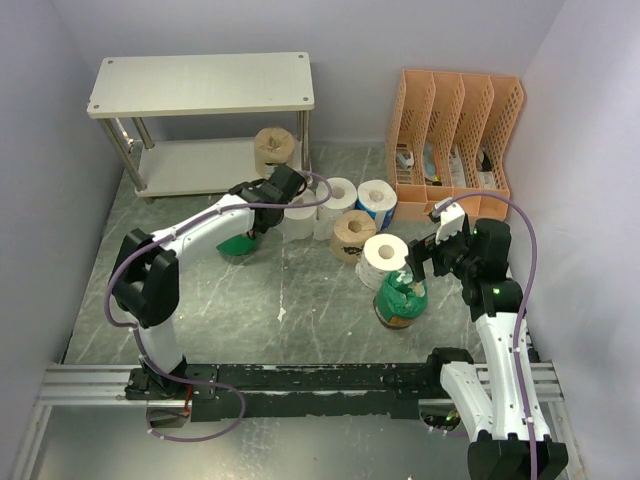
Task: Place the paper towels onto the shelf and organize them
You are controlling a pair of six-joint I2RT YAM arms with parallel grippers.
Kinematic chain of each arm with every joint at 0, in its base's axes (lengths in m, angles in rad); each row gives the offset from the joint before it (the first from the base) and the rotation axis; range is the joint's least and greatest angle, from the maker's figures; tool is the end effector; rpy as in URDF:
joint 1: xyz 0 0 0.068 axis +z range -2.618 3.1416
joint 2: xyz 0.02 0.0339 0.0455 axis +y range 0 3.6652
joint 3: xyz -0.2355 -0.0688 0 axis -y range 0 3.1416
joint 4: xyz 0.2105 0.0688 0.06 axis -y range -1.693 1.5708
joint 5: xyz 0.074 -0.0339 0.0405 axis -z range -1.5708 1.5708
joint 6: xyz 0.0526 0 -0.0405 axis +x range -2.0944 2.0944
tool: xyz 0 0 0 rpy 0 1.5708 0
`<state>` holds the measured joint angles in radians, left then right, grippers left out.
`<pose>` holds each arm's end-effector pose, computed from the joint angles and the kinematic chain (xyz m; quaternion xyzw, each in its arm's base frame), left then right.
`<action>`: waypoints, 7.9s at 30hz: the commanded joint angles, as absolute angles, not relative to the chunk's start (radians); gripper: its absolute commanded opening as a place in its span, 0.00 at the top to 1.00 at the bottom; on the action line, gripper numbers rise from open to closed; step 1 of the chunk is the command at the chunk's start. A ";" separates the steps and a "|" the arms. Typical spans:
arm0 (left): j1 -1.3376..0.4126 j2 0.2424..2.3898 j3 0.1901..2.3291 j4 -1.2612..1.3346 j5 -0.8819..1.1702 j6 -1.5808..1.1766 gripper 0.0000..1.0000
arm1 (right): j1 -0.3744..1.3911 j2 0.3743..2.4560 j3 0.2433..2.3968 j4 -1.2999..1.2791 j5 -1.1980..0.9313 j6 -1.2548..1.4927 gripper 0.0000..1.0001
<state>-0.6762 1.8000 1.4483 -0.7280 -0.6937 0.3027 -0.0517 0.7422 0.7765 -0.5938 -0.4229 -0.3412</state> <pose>0.2907 -0.1902 0.2257 0.3559 0.8440 0.2816 0.2859 0.1590 0.0134 0.2751 -0.2240 0.8318 0.0876 0.5003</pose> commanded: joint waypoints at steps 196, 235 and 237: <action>-0.900 2.049 1.899 -0.717 0.122 0.466 0.05 | -0.405 0.813 0.788 -0.529 -0.210 -0.235 0.00; -0.918 2.184 1.902 -0.710 0.097 0.450 0.93 | -0.404 0.807 0.782 -0.543 -0.280 -0.273 0.00; -0.927 2.173 1.902 -0.743 0.091 0.452 0.93 | -0.403 0.808 0.782 -0.543 -0.281 -0.274 0.00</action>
<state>-0.9150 2.1494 1.9034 -0.5968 0.0326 0.4644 -0.3981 0.8131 0.7830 -0.5442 -0.2672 -0.2638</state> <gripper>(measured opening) 0.123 0.999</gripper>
